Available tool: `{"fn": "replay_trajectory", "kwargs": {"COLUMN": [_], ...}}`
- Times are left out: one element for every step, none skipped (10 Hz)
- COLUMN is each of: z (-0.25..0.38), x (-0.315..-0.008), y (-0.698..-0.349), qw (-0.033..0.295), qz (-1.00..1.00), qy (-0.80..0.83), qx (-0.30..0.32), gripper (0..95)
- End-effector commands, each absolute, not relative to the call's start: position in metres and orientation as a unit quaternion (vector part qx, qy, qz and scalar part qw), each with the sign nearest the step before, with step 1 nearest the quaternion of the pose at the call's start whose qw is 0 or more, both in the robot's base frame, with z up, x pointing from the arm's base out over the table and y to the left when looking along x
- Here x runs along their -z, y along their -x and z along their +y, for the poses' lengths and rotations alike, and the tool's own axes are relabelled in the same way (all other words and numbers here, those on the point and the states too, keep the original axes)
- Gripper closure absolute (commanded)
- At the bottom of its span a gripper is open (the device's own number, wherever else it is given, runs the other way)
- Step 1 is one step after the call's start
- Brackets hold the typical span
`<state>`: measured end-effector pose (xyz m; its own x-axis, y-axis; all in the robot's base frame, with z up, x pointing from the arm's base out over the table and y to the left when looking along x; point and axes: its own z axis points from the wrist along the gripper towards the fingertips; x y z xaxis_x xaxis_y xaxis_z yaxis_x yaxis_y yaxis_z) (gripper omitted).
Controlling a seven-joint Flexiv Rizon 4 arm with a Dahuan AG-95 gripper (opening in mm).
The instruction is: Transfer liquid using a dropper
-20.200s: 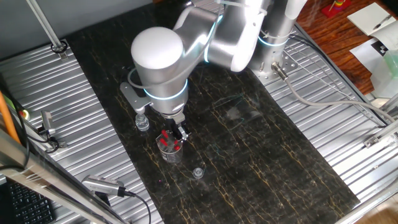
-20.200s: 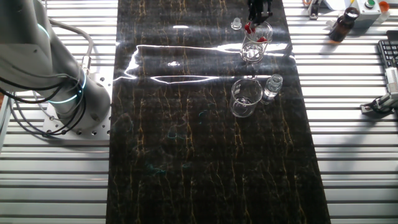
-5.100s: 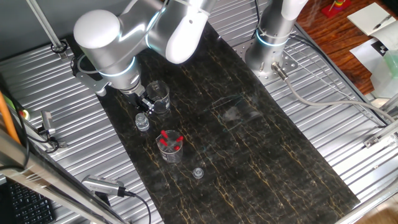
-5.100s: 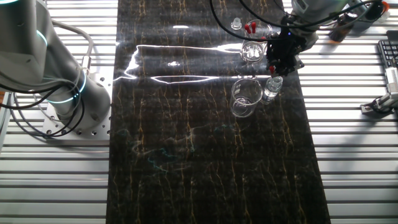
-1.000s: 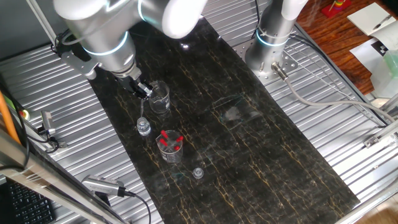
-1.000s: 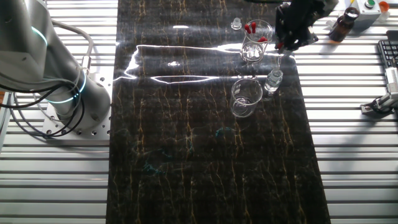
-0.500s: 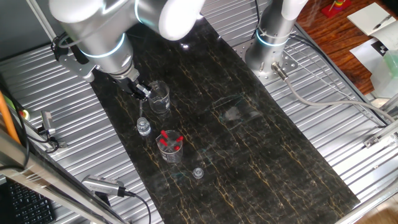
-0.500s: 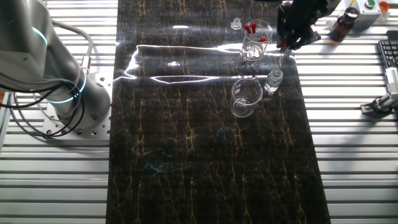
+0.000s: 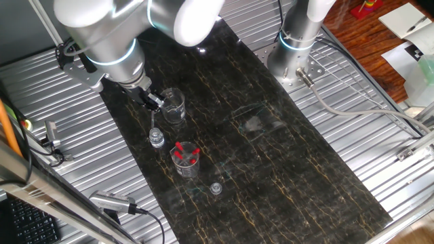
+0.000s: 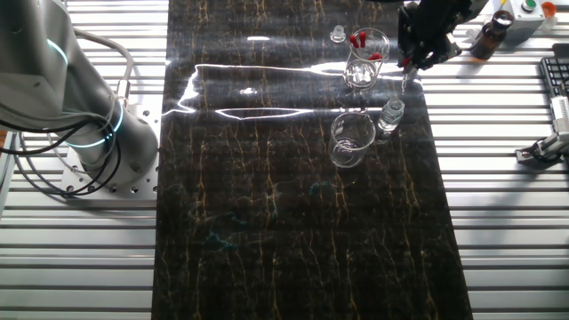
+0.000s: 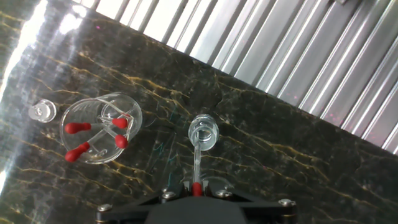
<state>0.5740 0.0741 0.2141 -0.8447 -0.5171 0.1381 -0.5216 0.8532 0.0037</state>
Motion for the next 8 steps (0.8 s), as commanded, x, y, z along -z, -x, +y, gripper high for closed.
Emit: {"fn": "replay_trajectory", "kwargs": {"z": [0.0726,0.0726,0.0726,0.0726,0.0726,0.0726,0.0726,0.0726], "x": [-0.2136,-0.2136,-0.2136,-0.2136,-0.2136,-0.2136,-0.2136,-0.2136], "y": [-0.5718,-0.5718,-0.5718,-0.5718,-0.5718,-0.5718,-0.5718,-0.5718], "qw": [0.062,0.062,0.061,0.061,0.06,0.059,0.057,0.056], "qz": [-0.962,-0.961,-0.961,-0.963,-0.963,-0.962,-0.959,-0.96], "qy": [-0.265,-0.268,-0.269,-0.263,-0.262,-0.267,-0.277,-0.273], "qx": [-0.026,-0.027,-0.026,-0.026,-0.026,-0.022,-0.02,-0.02], "gripper": [95.0,95.0,95.0,95.0,95.0,95.0,95.0,95.0]}}
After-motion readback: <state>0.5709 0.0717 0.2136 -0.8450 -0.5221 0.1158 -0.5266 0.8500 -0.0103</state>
